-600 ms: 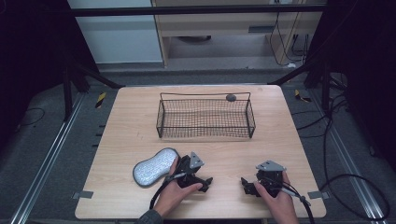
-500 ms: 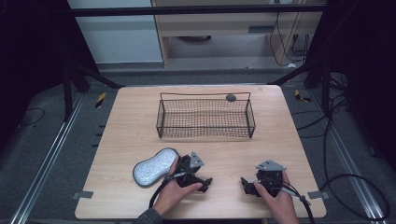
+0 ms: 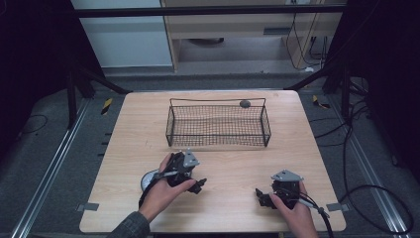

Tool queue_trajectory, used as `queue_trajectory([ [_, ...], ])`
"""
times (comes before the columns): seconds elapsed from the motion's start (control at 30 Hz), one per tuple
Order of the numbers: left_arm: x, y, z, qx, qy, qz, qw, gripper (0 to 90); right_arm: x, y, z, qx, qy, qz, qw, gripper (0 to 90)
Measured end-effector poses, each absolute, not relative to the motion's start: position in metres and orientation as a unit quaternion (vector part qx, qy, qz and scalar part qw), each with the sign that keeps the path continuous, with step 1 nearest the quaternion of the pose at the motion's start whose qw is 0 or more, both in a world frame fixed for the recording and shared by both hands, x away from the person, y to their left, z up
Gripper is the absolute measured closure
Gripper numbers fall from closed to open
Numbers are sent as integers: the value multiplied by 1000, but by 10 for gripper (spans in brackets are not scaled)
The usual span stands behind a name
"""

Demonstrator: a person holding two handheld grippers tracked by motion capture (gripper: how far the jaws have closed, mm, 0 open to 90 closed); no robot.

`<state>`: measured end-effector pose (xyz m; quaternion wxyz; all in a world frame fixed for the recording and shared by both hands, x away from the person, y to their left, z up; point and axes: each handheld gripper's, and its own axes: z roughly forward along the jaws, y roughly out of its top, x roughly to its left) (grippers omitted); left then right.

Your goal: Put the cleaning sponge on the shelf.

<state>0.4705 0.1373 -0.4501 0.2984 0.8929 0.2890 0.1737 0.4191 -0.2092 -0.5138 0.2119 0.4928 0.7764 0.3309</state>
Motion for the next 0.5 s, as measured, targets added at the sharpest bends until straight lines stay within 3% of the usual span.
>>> queue_trajectory([
  [0.5, 473, 210, -445, 896, 322, 174, 252, 33, 420, -210, -514, 490, 778, 332, 212, 3],
])
